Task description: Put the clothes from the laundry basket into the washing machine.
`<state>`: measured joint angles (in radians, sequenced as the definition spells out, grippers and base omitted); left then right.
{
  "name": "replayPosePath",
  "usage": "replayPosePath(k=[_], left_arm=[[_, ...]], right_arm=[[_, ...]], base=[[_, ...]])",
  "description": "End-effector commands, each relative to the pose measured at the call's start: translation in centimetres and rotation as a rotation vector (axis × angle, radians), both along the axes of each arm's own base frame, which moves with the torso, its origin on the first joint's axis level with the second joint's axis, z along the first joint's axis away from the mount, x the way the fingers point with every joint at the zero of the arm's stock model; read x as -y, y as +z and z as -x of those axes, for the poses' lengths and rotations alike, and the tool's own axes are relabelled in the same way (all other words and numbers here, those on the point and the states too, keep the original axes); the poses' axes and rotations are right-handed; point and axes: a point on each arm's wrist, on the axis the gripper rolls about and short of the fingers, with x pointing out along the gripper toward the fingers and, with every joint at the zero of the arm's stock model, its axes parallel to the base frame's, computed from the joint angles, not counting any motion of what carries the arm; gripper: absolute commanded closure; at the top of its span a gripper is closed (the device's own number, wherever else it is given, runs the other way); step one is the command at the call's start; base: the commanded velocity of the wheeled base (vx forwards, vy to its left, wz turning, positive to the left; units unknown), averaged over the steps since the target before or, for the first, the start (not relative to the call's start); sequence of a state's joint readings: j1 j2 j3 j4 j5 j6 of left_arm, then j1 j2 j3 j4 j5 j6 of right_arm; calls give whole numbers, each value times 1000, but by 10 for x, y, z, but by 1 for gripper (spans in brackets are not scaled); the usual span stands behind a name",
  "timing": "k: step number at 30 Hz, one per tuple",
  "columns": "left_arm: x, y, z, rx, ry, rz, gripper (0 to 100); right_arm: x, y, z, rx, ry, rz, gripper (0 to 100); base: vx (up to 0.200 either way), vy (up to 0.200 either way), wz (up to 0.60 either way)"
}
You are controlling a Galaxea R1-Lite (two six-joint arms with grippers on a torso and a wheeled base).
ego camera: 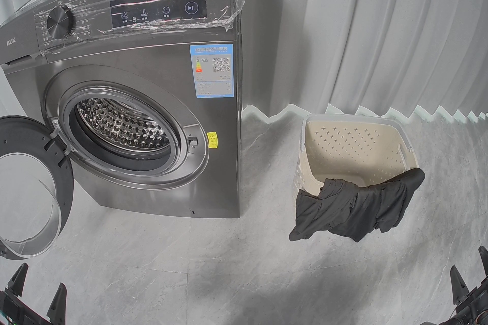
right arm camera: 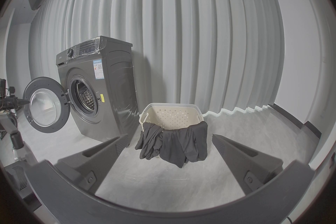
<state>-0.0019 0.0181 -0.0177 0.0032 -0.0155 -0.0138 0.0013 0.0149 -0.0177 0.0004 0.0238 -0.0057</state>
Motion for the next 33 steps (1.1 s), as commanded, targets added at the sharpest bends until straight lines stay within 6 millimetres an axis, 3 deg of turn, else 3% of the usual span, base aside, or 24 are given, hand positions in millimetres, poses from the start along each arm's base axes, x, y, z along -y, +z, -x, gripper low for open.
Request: replayPosePath(k=[1, 21, 33], left_arm=[[0, -5, 0, -4, 1, 0, 0], [0, -5, 0, -4, 1, 0, 0], [0, -5, 0, -4, -1, 3, 0]], right_arm=[[0, -5, 0, -2, 1, 0, 0], [0, -5, 0, -2, 1, 0, 0], [0, -5, 0, -2, 1, 0, 0]], base=[[0, -200, 0], [0, -200, 0], [0, 0, 0]])
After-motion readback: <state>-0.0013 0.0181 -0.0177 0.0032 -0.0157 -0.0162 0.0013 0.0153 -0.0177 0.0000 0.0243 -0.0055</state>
